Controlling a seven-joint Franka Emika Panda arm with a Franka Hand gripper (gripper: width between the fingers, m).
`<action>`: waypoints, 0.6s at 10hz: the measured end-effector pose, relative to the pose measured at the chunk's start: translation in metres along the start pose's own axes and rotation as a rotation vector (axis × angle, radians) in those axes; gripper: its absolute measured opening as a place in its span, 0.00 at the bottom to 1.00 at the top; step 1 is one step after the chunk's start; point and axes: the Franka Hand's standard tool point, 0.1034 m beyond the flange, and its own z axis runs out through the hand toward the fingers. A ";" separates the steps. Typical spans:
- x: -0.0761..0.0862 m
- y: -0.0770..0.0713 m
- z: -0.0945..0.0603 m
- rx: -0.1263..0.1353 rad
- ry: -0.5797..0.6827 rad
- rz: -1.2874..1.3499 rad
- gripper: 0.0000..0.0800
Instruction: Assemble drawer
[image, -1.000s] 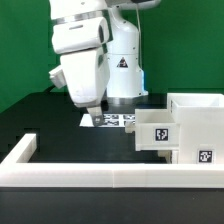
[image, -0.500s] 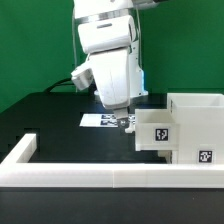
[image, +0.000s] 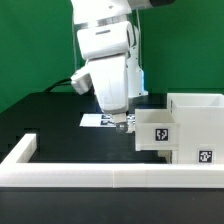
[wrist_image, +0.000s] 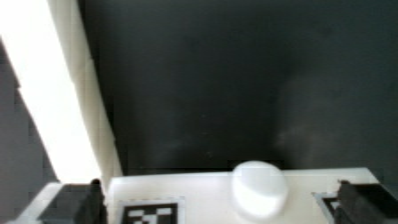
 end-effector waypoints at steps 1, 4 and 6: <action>0.003 -0.001 0.003 -0.001 0.001 0.006 0.81; 0.018 0.003 0.002 -0.014 -0.021 0.016 0.81; 0.021 0.005 0.004 -0.023 -0.064 0.015 0.81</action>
Offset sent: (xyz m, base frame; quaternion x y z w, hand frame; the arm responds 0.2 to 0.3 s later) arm 0.0115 0.0405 0.0100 -0.0189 0.0005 -0.0047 0.9998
